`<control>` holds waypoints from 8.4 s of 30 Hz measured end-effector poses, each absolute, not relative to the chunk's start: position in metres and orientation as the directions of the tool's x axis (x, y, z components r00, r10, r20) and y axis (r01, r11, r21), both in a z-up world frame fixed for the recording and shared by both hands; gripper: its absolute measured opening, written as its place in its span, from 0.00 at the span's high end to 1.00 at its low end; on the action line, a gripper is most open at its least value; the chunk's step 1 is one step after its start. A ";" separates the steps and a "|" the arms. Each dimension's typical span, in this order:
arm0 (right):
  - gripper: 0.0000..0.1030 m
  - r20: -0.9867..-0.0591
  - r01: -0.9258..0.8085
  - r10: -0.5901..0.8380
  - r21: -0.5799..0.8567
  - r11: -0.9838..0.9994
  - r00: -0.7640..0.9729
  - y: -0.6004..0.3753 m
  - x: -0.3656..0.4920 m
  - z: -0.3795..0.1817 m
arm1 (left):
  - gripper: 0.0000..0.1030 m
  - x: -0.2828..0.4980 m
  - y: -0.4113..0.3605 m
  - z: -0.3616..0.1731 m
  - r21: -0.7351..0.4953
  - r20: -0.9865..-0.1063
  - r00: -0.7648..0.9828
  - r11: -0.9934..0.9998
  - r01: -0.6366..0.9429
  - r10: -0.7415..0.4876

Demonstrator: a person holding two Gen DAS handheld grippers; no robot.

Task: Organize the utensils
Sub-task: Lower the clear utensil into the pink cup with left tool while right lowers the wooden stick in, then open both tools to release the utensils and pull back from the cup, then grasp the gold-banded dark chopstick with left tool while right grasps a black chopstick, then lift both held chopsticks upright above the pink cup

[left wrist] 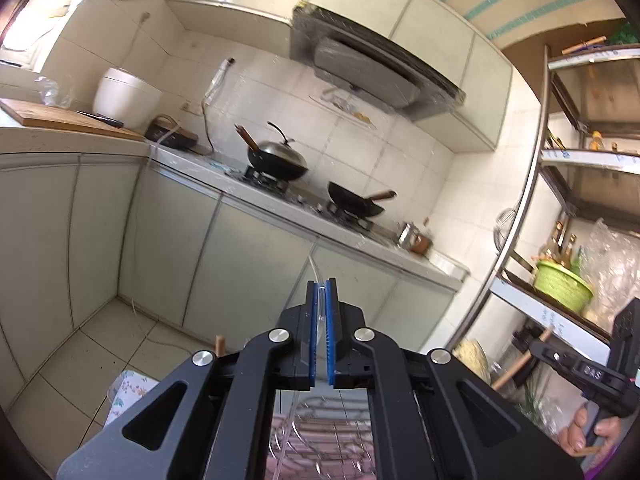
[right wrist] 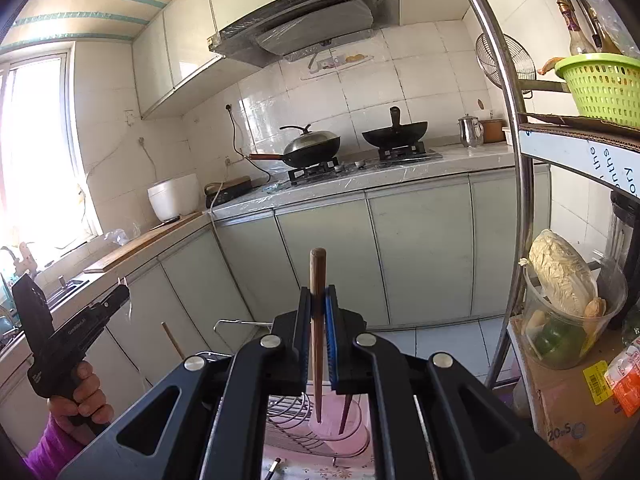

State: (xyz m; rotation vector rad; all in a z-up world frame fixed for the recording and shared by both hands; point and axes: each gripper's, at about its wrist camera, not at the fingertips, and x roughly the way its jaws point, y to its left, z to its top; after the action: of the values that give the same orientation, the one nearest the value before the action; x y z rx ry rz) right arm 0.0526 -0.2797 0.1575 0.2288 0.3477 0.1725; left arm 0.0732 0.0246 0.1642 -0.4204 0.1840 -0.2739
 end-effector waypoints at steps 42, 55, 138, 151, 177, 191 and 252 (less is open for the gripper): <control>0.92 -0.560 -0.031 0.214 0.318 0.948 0.800 -0.289 0.108 0.044 | 0.92 0.088 0.038 0.071 -0.344 -0.367 0.910 0.937 0.060 -0.193; 0.77 -0.555 -0.033 0.244 0.363 0.931 0.795 -0.296 0.093 0.034 | 0.57 0.074 0.039 0.063 -0.340 -0.432 0.878 0.939 0.053 -0.206; 0.88 -0.877 -0.010 0.356 0.373 0.928 0.323 -0.194 0.099 -0.165 | 0.94 0.044 0.002 -0.049 -0.337 -0.777 0.511 0.928 0.159 -0.369; 0.94 -0.811 -0.038 0.392 0.418 0.907 0.434 -0.195 0.081 -0.137 | 0.94 0.037 0.014 -0.033 -0.355 -0.737 0.563 0.923 0.149 -0.374; 0.94 -0.689 -0.096 0.395 0.430 0.898 0.608 -0.223 0.050 -0.074 | 0.90 0.053 0.029 -0.041 -0.415 -0.764 0.502 0.904 0.097 -0.405; 0.94 -0.688 -0.112 0.407 0.433 0.895 0.601 -0.219 0.050 -0.074 | 0.76 0.090 -0.002 -0.111 -0.295 -0.919 0.259 0.954 0.054 -0.299; 0.94 -0.552 -0.170 0.256 0.203 0.964 0.793 -0.206 0.012 -0.036 | 0.95 -0.019 0.017 0.043 -0.282 -0.483 0.787 0.919 0.275 -0.383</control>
State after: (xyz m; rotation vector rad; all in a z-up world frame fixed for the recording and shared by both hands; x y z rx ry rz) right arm 0.0119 -0.2064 -0.0362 0.1454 0.6133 0.2299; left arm -0.0188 0.0174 0.0432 -0.2015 0.5616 -0.3570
